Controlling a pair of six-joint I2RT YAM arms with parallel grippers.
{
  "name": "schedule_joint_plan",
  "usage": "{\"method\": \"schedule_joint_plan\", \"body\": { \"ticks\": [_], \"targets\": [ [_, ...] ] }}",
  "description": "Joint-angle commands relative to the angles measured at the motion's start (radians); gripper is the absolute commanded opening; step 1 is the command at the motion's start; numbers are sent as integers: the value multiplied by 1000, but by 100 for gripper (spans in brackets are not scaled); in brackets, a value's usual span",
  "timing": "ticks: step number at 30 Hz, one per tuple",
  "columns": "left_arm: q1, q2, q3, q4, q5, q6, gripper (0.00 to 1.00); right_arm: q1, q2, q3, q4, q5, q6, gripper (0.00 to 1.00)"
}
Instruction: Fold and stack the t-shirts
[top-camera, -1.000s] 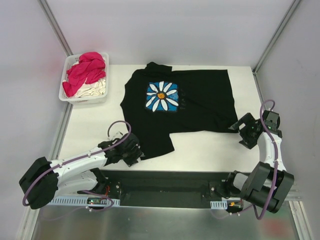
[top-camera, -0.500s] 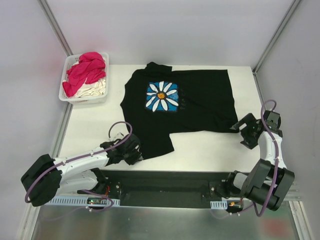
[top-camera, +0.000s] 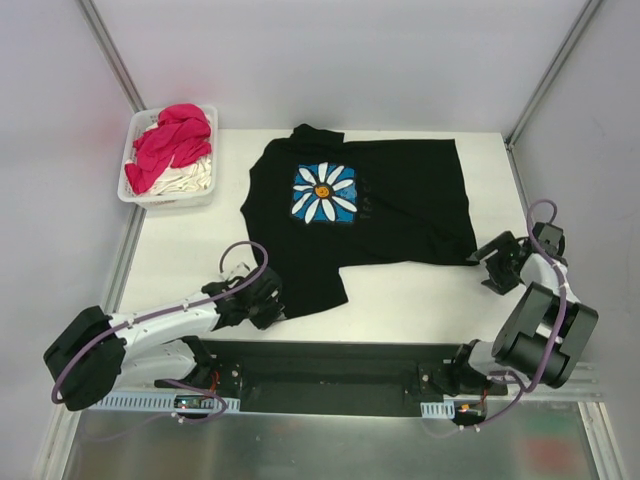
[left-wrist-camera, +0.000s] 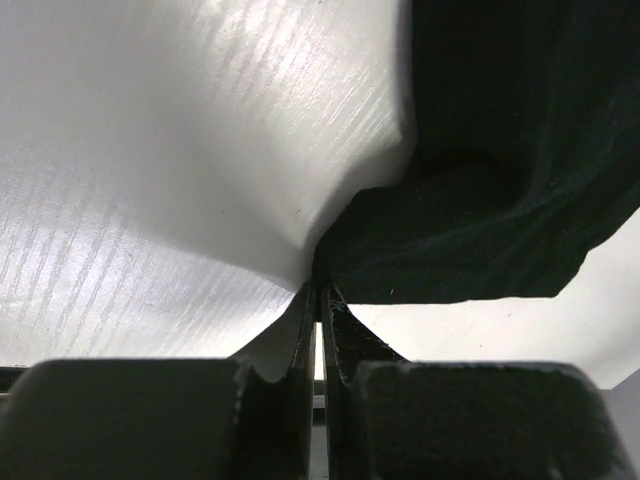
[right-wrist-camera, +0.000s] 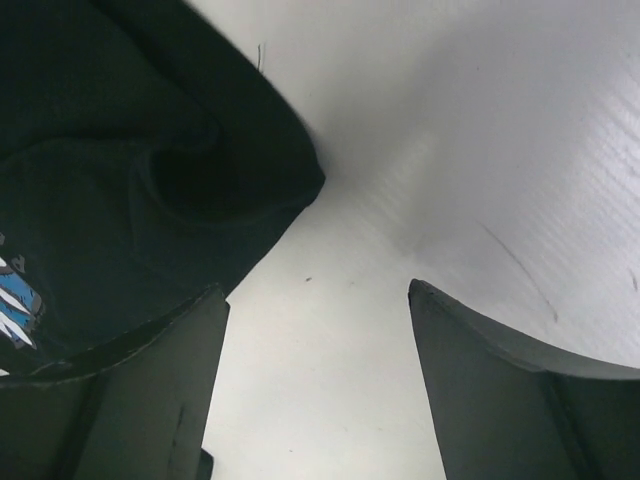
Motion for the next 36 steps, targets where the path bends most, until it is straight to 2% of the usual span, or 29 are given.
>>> {"method": "schedule_joint_plan", "body": {
  "ticks": [1,8,14,20,22,36],
  "targets": [
    [-9,23,44,-29,-40,69,0,-30,71,31,110,-59,-6,74],
    [-2,9,56,-32,-46,103,0,-31,135,77,153,-64,-23,52],
    [21,-24,24,-43,-35,98,0,-33,158,62,173,-49,-38,40],
    [25,-87,15,-84,-49,91,0,-31,178,49,187,-47,-41,40],
    [25,-92,13,-89,-48,85,0,-31,169,45,187,-35,-47,43],
    [27,-97,5,-95,-49,63,0,-31,235,34,251,-67,-33,41]
  ]
}}
